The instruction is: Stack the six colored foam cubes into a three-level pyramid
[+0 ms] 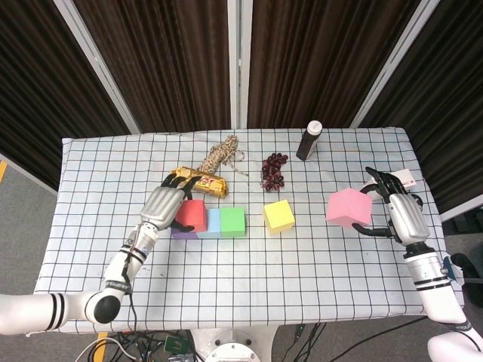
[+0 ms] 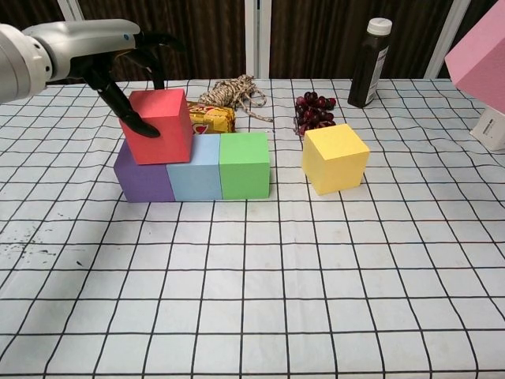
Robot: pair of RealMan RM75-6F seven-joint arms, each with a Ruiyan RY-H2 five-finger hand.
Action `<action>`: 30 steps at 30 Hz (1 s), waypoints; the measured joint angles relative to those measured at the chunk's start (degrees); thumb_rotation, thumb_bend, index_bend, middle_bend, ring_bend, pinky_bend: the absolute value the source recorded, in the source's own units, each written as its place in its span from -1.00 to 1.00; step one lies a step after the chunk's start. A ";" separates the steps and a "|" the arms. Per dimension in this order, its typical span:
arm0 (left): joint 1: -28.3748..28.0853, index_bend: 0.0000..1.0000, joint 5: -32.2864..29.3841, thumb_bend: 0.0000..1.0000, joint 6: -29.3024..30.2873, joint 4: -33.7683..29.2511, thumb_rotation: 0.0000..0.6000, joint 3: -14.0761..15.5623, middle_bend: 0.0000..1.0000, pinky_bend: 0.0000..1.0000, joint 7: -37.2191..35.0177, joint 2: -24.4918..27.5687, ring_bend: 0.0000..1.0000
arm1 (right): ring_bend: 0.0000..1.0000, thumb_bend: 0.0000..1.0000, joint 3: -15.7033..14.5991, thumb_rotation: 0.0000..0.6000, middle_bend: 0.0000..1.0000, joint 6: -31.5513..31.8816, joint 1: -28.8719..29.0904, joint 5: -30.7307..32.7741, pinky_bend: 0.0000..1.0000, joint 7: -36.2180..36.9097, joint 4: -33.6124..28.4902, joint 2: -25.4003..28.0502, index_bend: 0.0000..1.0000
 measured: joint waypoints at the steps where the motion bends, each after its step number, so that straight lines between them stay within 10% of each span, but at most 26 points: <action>1: 0.01 -0.88 0.08 -0.89 0.07 0.08 1.00 0.04 -0.04 -1.00 0.04 -0.03 -0.78 | -0.87 -0.85 0.01 1.00 -0.12 -0.01 0.01 0.00 -1.00 -0.01 -0.01 0.02 -1.00; 30: 0.08 -0.88 0.47 -0.89 0.01 -0.06 1.00 0.39 -0.04 -1.00 -0.10 -0.11 -0.78 | -0.87 -0.85 -0.25 1.00 -0.12 -0.61 -0.05 0.25 -1.00 0.11 0.71 -0.47 -1.00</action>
